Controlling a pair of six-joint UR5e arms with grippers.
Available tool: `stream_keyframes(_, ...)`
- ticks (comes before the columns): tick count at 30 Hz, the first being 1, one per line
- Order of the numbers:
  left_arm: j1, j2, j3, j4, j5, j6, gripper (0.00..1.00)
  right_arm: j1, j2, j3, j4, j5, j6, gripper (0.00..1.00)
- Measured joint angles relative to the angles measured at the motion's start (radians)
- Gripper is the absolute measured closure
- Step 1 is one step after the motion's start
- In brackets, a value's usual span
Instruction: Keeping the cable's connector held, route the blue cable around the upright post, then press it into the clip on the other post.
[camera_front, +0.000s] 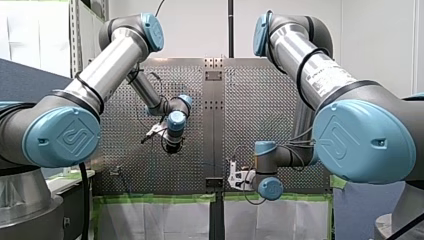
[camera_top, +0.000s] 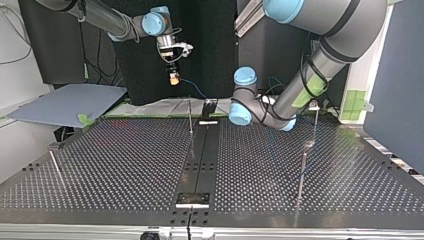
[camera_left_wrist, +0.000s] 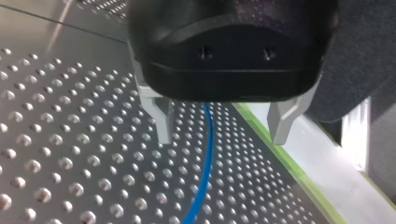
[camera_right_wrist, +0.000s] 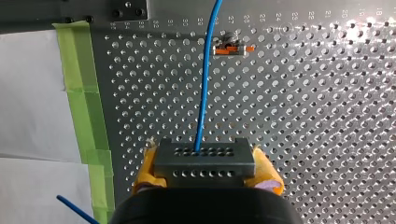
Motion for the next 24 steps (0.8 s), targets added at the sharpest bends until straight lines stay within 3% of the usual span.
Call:
stream_keyframes(10,-0.009,-0.028,0.000,0.021,0.039,-0.092,0.00,0.000,0.000,0.000,0.000,0.000,-0.001,1.00)
stream_keyframes(24,-0.032,-0.069,0.000,0.101,-0.033,-0.189,0.00,0.000,0.000,0.000,0.005,0.000,-0.003,1.00)
